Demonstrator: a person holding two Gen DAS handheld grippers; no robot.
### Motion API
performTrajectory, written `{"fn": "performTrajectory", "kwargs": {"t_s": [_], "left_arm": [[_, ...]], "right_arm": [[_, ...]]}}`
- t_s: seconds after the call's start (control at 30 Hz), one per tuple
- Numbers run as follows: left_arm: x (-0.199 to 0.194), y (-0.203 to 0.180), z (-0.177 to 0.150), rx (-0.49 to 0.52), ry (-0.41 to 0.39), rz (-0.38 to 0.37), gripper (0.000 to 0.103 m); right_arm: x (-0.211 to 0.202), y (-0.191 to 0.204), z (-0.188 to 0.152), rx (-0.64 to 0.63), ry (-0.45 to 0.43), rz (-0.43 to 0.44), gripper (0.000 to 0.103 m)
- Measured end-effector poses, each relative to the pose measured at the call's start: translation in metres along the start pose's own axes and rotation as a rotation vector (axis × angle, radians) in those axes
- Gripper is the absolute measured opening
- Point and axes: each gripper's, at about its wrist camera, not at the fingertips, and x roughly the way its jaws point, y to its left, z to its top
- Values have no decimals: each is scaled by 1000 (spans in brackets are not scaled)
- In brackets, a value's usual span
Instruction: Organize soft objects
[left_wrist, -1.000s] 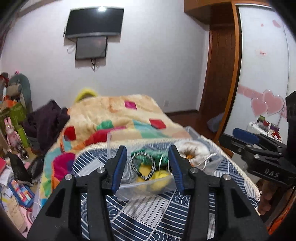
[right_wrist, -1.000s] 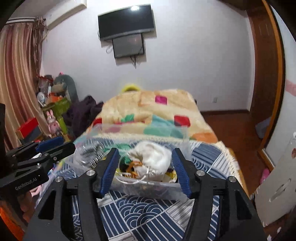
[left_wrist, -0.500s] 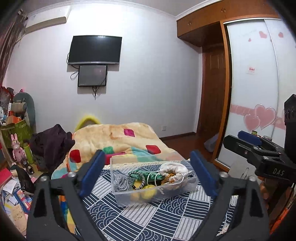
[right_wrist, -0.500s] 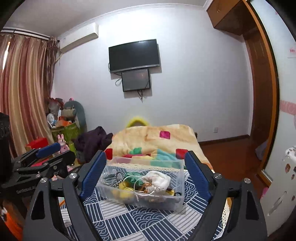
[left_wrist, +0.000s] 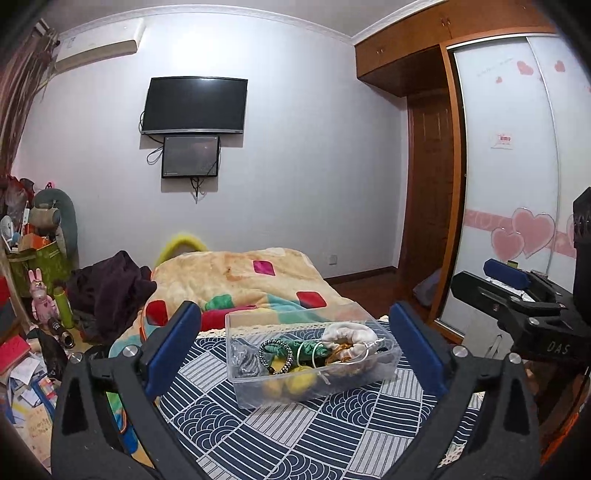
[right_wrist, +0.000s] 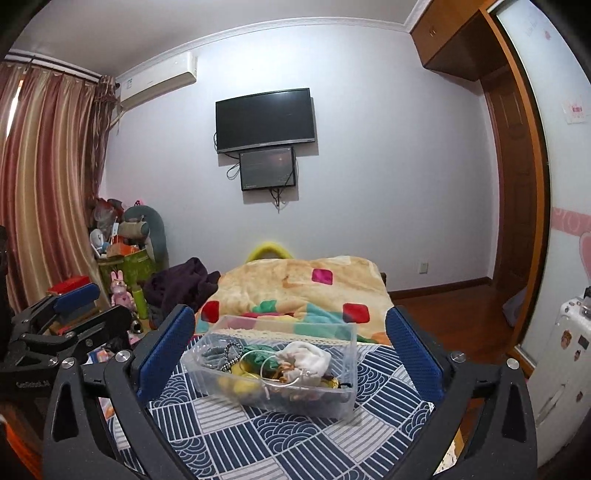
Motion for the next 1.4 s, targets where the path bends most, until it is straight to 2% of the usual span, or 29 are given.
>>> {"fn": "performTrajectory", "kwargs": {"t_s": [1.4], "left_arm": [[-5,-4,1,9,-4,4,103]], "right_arm": [[0,6,-1,-18,0,6,103]]}}
